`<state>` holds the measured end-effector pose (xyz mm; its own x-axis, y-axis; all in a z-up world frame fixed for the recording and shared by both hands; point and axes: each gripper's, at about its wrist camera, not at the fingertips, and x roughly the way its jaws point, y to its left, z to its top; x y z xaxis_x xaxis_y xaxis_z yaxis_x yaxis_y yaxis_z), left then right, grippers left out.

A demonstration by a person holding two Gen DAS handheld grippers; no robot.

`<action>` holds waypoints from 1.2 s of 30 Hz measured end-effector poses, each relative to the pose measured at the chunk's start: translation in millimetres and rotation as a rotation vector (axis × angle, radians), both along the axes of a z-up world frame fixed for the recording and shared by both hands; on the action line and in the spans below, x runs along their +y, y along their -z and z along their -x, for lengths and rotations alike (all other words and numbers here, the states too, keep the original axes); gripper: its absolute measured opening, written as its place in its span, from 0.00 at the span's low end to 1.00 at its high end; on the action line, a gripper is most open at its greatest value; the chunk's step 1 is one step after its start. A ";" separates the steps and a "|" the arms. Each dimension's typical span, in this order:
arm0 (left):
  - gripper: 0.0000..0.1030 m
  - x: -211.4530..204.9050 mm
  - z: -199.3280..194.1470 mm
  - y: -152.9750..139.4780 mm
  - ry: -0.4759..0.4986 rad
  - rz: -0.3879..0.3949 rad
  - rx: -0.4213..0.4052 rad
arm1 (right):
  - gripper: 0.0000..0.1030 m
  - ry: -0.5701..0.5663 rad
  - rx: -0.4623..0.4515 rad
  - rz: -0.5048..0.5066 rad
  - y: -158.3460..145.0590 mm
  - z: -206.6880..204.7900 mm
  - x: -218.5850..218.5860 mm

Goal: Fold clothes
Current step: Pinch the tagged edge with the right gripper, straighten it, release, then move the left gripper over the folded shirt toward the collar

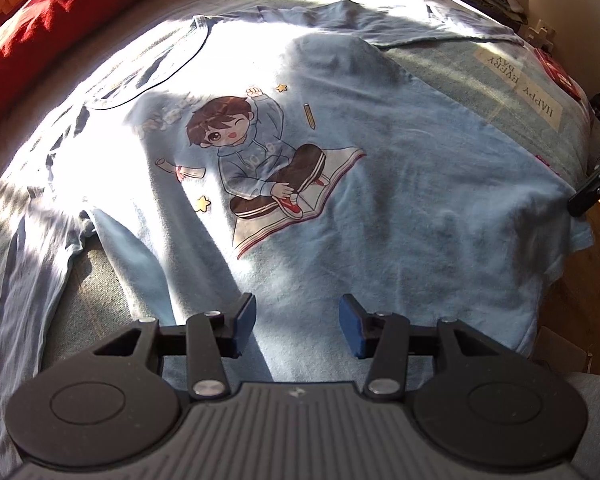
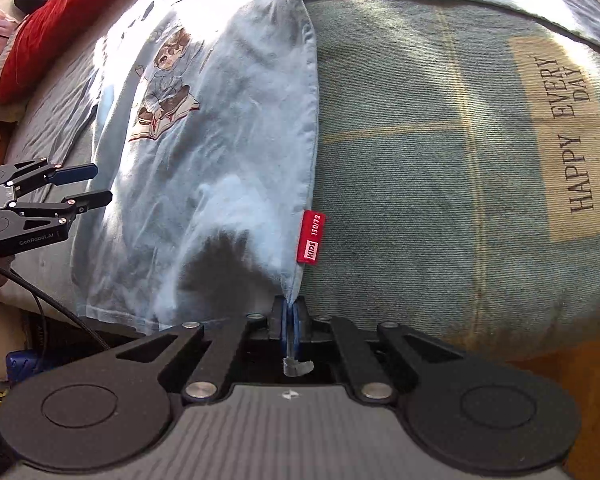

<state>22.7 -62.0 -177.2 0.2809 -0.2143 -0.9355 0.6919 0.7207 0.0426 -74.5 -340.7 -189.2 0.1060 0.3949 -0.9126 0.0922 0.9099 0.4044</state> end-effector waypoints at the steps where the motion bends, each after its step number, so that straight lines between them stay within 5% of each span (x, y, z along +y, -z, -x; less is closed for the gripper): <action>1: 0.46 -0.9 0.7 0.2 -0.001 -0.004 0.000 | 0.03 -0.006 0.011 0.018 3.1 1.1 -3.3; 6: 0.46 8.2 4.8 -3.7 -0.043 -0.029 -0.017 | 0.13 -0.080 0.041 0.107 18.0 4.0 -7.3; 14: 0.45 69.1 -1.3 -18.5 -0.351 -0.006 -0.072 | 0.26 -0.201 -0.052 0.126 19.7 -3.6 9.6; 22: 0.39 149.6 -98.0 20.9 -0.779 0.333 0.043 | 0.26 -0.236 -0.093 0.143 10.4 -25.9 18.0; 26: 0.40 181.9 -124.8 56.0 -1.003 0.588 0.187 | 0.29 -0.245 -0.102 0.147 4.7 -32.8 21.8; 29: 0.41 192.4 -129.3 71.7 -1.104 0.703 0.208 | 0.31 -0.242 -0.101 0.159 3.6 -35.4 22.7; 32: 0.39 191.3 -134.3 70.5 -1.116 0.692 0.165 | 0.31 -0.224 -0.096 0.167 6.0 -38.5 24.7; 36: 0.08 186.8 -142.0 63.5 -1.109 0.629 0.087 | 0.31 -0.232 -0.093 0.168 7.9 -41.9 31.5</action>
